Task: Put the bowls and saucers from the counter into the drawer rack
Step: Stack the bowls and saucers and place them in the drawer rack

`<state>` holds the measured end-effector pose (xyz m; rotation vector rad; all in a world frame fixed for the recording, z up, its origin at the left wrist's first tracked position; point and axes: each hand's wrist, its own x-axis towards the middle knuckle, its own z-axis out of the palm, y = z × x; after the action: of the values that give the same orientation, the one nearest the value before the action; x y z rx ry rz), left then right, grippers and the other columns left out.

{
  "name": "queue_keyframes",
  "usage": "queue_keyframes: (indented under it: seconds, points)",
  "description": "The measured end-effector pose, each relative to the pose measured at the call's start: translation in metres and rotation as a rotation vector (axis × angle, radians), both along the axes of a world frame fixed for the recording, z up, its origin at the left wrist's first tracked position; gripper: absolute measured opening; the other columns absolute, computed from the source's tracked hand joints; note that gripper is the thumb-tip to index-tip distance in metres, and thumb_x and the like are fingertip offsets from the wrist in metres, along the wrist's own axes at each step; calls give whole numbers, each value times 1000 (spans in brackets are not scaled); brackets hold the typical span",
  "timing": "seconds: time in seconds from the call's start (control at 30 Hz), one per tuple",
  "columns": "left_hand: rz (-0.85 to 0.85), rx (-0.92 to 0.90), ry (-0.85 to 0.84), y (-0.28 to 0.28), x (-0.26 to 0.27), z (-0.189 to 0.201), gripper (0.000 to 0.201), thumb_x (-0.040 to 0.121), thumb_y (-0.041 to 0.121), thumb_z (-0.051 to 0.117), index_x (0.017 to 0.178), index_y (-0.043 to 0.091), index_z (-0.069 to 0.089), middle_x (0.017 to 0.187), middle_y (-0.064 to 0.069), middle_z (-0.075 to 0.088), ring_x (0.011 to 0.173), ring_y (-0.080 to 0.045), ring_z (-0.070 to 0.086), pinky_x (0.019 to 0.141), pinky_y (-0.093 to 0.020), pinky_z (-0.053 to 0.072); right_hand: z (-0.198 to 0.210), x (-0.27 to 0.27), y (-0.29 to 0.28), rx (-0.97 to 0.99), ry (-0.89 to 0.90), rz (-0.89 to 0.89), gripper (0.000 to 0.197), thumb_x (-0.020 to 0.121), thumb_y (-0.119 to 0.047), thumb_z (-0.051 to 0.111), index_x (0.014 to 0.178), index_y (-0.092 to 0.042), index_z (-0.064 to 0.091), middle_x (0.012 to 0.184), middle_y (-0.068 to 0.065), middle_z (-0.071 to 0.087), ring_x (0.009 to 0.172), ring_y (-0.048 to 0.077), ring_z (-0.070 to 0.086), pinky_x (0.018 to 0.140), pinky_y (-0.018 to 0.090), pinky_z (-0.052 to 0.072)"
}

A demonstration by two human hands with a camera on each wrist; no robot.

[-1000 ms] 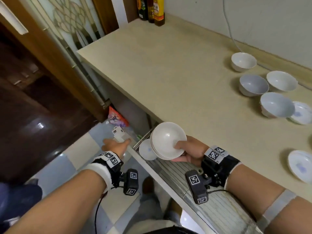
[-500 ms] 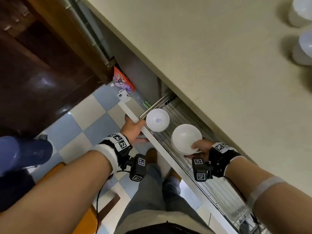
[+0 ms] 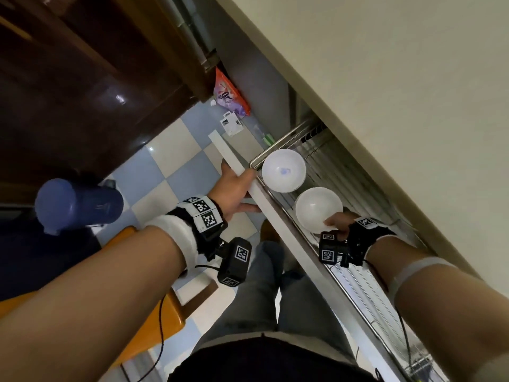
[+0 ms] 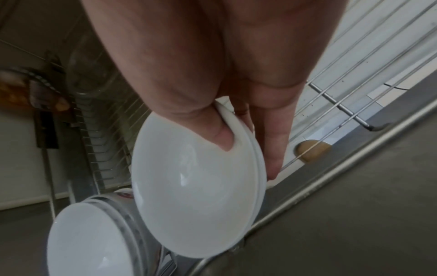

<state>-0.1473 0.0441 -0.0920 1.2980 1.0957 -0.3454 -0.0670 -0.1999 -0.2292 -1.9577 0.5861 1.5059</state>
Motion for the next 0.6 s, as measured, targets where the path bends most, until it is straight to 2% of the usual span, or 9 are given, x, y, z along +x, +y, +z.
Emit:
queue_keyframes:
  seconds: [0.1, 0.2, 0.27, 0.3, 0.33, 0.4, 0.47, 0.53, 0.6]
  points:
    - [-3, 16, -5, -1, 0, 1, 59, 92, 29, 58, 143, 35, 30, 125, -12, 63, 103, -30, 69, 68, -47, 62, -19, -1, -3, 11, -25, 116, 60, 80, -19, 66, 135, -7, 47, 122, 22, 63, 95, 39, 66, 85, 47, 55]
    - [6, 24, -14, -2, 0, 1, 60, 91, 28, 58, 143, 36, 30, 126, -13, 62, 105, -31, 68, 69, -50, 62, -26, -2, -6, 38, -13, 25, 53, 84, -15, 61, 134, -7, 47, 108, 27, 68, 79, 38, 69, 75, 47, 58]
    - [16, 20, -10, -3, 1, 2, 58, 90, 27, 58, 141, 36, 32, 126, -14, 62, 104, -31, 68, 69, -50, 62, -13, -3, -3, 40, -13, -47, 44, 87, -15, 58, 128, -5, 49, 90, 26, 68, 83, 43, 70, 84, 54, 56]
    - [20, 16, -4, -4, 1, 3, 58, 89, 28, 57, 141, 36, 33, 126, -15, 62, 104, -31, 68, 69, -49, 62, -5, -2, -3, 48, -2, -67, 39, 89, -15, 57, 126, -4, 50, 85, 23, 66, 81, 42, 68, 82, 51, 56]
    - [21, 11, 6, -5, 2, 4, 58, 88, 29, 58, 140, 37, 33, 126, -15, 62, 104, -31, 68, 69, -50, 62, 1, -2, -3, 54, 16, -97, 37, 92, -14, 56, 126, -3, 50, 86, 20, 64, 79, 38, 65, 74, 44, 55]
    - [22, -8, 31, -6, 4, 9, 59, 87, 30, 59, 139, 40, 33, 126, -14, 62, 106, -33, 67, 69, -51, 62, 14, -2, -4, 65, 42, -156, 40, 92, -12, 55, 130, 0, 50, 106, 20, 64, 86, 35, 63, 65, 37, 51]
    - [7, -14, 57, -7, 5, 17, 59, 86, 33, 60, 138, 42, 33, 126, -12, 62, 106, -34, 67, 68, -52, 62, 27, -1, -6, 41, 27, -185, 42, 89, -13, 57, 128, 1, 54, 124, 20, 62, 104, 36, 62, 81, 42, 55]
    - [-26, 16, 89, -7, 4, 25, 60, 84, 39, 64, 137, 40, 35, 128, -9, 62, 104, -34, 69, 69, -54, 62, 47, 3, -7, 4, -44, -143, 38, 87, -17, 60, 120, 1, 60, 128, 21, 62, 116, 38, 60, 99, 48, 50]
    - [-92, 54, 130, -6, 1, 36, 63, 84, 50, 67, 136, 33, 37, 128, -10, 61, 106, -33, 68, 73, -53, 62, 83, 8, -3, 5, -108, -106, 41, 88, -18, 61, 125, 1, 60, 133, 20, 59, 122, 38, 56, 99, 39, 48]
